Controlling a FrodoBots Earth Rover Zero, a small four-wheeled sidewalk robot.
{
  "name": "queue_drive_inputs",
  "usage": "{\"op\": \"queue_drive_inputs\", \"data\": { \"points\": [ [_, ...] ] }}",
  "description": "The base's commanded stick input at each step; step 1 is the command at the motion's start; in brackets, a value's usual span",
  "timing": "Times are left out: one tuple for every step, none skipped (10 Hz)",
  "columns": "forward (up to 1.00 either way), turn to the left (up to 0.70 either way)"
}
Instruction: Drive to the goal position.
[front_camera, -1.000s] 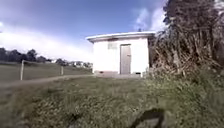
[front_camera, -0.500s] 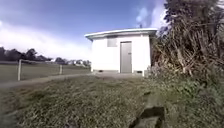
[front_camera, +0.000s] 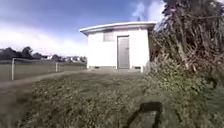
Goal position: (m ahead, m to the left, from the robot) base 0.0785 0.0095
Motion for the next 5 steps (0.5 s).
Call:
{"op": "queue_drive_inputs", "data": {
  "points": [
    [0.70, 0.00],
    [0.70, 0.00],
    [0.70, 0.00],
    [0.70, 0.00],
    [0.70, 0.00]
  ]
}}
